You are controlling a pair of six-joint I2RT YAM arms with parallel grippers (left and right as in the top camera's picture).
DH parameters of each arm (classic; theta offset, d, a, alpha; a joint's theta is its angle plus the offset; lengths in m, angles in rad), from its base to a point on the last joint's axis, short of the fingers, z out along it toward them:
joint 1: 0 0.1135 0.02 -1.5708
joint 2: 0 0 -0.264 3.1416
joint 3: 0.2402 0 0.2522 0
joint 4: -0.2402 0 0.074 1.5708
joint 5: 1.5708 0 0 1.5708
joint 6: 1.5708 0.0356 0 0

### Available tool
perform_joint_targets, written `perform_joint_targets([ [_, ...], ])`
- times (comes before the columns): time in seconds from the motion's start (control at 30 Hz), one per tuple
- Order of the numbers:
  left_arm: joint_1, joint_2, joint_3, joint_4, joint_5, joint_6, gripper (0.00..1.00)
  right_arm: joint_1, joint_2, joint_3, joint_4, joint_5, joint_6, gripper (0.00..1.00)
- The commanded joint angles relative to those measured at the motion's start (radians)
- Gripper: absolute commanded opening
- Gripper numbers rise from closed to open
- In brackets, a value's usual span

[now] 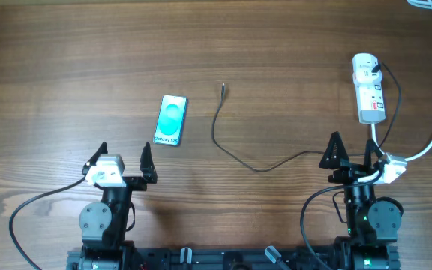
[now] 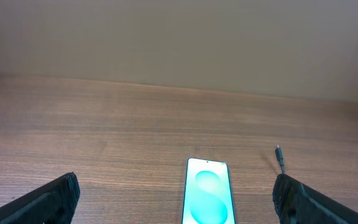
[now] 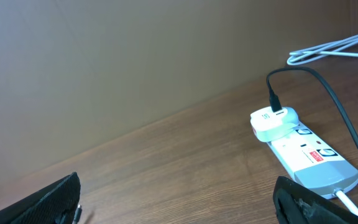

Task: Plug charger to phone and switch on socket

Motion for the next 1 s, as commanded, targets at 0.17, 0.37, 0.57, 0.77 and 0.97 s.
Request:
perform_joint_targets([
  [0.17,0.005,-0.008,-0.009,0.003,0.009,0.019,1.0,0.002,-0.001,-0.001,0.005,0.011,0.163,1.0],
  [0.37,0.005,-0.008,-0.009,0.003,0.009,0.019,1.0,0.002,-0.001,-0.001,0.005,0.01,0.171,1.0],
  [0.57,0.005,-0.008,-0.009,0.003,0.008,0.02,1.0,0.002,-0.001,-0.001,0.005,0.01,0.215,1.0],
  [0.77,0.005,-0.008,-0.009,0.004,0.008,0.019,1.0,0.002,-0.001,-0.001,0.0,-0.06,0.21,1.0],
  [0.97,0.005,-0.008,-0.008,0.004,0.008,0.019,1.0,0.002,0.0,-0.001,0.005,-0.136,0.122,1.0],
])
